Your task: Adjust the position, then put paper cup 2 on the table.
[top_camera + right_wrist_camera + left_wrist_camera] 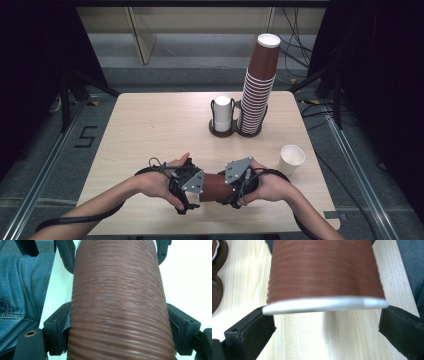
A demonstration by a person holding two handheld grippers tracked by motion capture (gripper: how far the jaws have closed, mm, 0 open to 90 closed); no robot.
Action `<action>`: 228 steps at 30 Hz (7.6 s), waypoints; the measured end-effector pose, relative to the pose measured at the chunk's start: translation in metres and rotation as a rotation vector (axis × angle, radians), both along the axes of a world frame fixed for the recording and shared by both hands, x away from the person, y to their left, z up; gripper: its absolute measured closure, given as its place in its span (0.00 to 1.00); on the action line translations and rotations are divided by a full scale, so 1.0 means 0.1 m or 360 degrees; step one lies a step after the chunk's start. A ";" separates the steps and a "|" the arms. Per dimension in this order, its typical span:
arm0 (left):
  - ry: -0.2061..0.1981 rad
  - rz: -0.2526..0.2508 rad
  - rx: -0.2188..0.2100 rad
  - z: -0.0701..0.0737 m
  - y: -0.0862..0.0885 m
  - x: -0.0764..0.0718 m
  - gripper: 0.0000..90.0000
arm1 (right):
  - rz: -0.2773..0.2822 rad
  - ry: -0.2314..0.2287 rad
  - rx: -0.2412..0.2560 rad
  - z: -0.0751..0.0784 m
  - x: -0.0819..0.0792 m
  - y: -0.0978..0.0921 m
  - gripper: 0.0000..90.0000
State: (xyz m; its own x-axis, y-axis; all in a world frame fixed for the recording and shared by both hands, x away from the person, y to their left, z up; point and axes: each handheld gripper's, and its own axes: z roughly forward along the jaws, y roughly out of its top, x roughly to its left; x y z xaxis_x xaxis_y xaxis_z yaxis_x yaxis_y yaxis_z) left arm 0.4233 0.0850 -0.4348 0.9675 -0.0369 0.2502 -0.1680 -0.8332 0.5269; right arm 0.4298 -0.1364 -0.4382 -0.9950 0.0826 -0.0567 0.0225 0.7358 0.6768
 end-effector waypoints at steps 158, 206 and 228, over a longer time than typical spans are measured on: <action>-0.0054 -0.0213 0.0168 0.34 -0.11 0.15 0.11 | -0.0264 -0.0145 0.0387 -0.30 -0.18 -0.25 0.15; -0.0108 -0.0323 0.0338 0.48 -0.28 0.13 0.10 | -0.0261 -0.0174 0.0552 -0.34 -0.17 0.16 0.24; -0.0098 -0.0007 -0.0045 0.51 0.02 0.19 0.00 | -0.0467 -0.0269 0.0630 -0.35 -0.10 -0.29 0.24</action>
